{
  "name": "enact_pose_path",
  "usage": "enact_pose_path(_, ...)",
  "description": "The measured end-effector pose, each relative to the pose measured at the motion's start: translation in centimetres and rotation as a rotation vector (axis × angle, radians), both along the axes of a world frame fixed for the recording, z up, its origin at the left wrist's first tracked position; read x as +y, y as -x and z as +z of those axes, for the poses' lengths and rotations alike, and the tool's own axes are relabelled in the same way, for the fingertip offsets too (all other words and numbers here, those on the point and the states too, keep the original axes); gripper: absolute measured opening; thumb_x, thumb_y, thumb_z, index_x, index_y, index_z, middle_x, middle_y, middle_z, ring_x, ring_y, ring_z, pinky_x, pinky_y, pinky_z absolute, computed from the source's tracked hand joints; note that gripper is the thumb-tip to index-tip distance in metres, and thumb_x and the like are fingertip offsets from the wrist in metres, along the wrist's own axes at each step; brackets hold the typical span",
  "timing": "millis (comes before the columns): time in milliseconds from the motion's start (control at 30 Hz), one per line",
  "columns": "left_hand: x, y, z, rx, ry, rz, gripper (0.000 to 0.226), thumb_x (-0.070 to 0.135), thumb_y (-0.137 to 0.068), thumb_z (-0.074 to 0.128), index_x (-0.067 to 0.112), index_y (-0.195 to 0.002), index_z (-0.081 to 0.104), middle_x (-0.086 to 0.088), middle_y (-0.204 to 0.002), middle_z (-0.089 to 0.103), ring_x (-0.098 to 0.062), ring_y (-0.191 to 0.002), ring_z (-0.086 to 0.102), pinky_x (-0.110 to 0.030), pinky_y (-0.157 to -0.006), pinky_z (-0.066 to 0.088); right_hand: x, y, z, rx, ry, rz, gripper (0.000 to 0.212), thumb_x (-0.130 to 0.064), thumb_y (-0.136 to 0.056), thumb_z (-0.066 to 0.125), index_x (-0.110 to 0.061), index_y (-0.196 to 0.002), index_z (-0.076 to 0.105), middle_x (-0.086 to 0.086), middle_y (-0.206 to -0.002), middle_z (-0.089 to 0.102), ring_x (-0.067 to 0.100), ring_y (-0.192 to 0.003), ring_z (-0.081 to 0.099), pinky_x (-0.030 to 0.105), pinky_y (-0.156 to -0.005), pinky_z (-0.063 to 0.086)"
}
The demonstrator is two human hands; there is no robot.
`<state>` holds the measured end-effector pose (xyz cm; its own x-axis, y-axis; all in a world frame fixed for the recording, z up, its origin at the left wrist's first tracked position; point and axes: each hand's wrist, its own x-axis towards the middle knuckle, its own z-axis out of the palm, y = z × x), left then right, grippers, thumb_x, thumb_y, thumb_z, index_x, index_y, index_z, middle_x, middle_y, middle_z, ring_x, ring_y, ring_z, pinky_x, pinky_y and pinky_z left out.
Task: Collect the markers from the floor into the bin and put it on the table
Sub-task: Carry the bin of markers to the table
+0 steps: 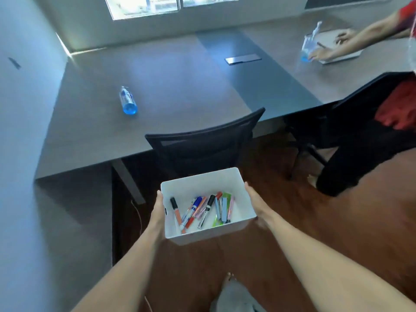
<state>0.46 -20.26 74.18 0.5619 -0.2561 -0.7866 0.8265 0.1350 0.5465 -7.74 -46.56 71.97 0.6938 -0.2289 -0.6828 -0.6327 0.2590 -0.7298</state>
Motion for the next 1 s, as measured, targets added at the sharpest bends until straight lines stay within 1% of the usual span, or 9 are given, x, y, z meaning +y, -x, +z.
enact_pose_path(167,0.9,-2.7,6.3,-0.122,-0.034,-0.063,0.077,0.074,-0.09,0.023,0.013,-0.114,0.065,-0.023,-0.121,0.064,-0.034,-0.095,0.064,-0.042,-0.082,0.054,-1.0,-2.1,7.5,-0.082,0.021,0.136,0.067,-0.071,-0.092,0.035,-0.021,-0.118,0.071,0.01,-0.115,0.074,0.027,-0.109,0.071,0.044,-0.1,0.052)
enact_pose_path(267,0.8,-4.7,10.9,-0.264,-0.09,-0.033,0.076,0.076,-0.085,0.038,0.012,-0.114,0.065,-0.021,-0.115,0.067,-0.033,-0.092,0.066,-0.038,-0.075,0.056,-1.2,-3.8,11.6,-0.138,0.126,0.077,0.07,-0.072,-0.091,0.037,-0.017,-0.117,0.072,0.01,-0.113,0.075,0.026,-0.102,0.072,0.038,-0.089,0.056)
enact_pose_path(333,0.3,-6.7,12.9,-0.33,-0.086,-0.041,0.079,0.075,-0.08,0.047,0.012,-0.123,0.063,-0.018,-0.116,0.069,-0.035,-0.095,0.068,-0.04,-0.075,0.058,-1.8,-5.2,13.0,-0.179,0.133,0.04,0.075,-0.078,-0.083,0.043,-0.017,-0.117,0.072,0.009,-0.113,0.075,0.026,-0.102,0.073,0.04,-0.093,0.055)
enact_pose_path(400,0.2,-8.2,14.9,-0.382,-0.055,-0.046,0.071,0.067,-0.088,0.04,0.009,-0.121,0.064,-0.014,-0.096,0.074,-0.03,-0.082,0.07,-0.036,-0.07,0.056,-2.3,-6.5,14.7,-0.203,0.149,0.038,0.084,-0.085,-0.069,0.048,-0.021,-0.118,0.072,0.007,-0.115,0.075,0.025,-0.102,0.073,0.042,-0.095,0.055)
enact_pose_path(500,-0.6,-9.9,18.6,-0.426,-0.024,-0.032,0.053,0.058,-0.094,0.037,0.016,-0.09,0.068,-0.005,-0.071,0.073,-0.021,-0.057,0.071,-0.029,-0.06,0.054,-3.0,-8.6,18.0,-0.235,0.172,0.057,0.078,-0.082,-0.076,0.043,-0.024,-0.121,0.068,0.007,-0.113,0.075,0.027,-0.102,0.073,0.036,-0.077,0.055)
enact_pose_path(567,-1.0,-11.3,20.5,-0.456,-0.01,-0.002,0.051,0.062,-0.09,0.042,0.02,-0.093,0.07,-0.006,-0.082,0.075,-0.023,-0.07,0.074,-0.034,-0.067,0.058,-3.4,-10.3,20.2,-0.276,0.189,0.109,0.069,-0.077,-0.087,0.031,-0.028,-0.121,0.066,0.006,-0.112,0.075,0.025,-0.097,0.072,0.032,-0.07,0.053)
enact_pose_path(667,-1.6,-14.7,21.6,-0.478,-0.027,0.025,0.079,0.08,-0.072,0.046,0.02,-0.118,0.068,-0.012,-0.115,0.073,-0.032,-0.104,0.07,-0.049,-0.093,0.056,-4.5,-14.0,22.5,-0.342,0.205,0.155,0.066,-0.069,-0.096,0.019,-0.027,-0.116,0.066,0.007,-0.105,0.074,0.021,-0.082,0.07,0.03,-0.064,0.049)
enact_pose_path(833,-3.7,-20.9,22.0,-0.472,-0.059,0.056,0.078,0.076,-0.079,0.04,0.018,-0.126,0.061,-0.013,-0.116,0.07,-0.031,-0.097,0.068,-0.039,-0.077,0.058,-6.7,-21.2,22.7,-0.342,0.213,0.192,0.068,-0.072,-0.094,0.018,-0.027,-0.118,0.064,0.01,-0.105,0.073,0.021,-0.081,0.07,0.029,-0.063,0.053)
enact_pose_path(1000,-7.0,-27.3,19.3,-0.481,-0.076,0.138,0.068,0.07,-0.088,0.037,0.02,-0.125,0.063,-0.013,-0.119,0.07,-0.031,-0.1,0.069,-0.039,-0.08,0.058,-9.8,-29.5,19.7,-0.3,0.202,0.19,0.069,-0.075,-0.091,0.025,-0.029,-0.12,0.066,0.006,-0.108,0.074,0.021,-0.084,0.07,0.03,-0.066,0.051)
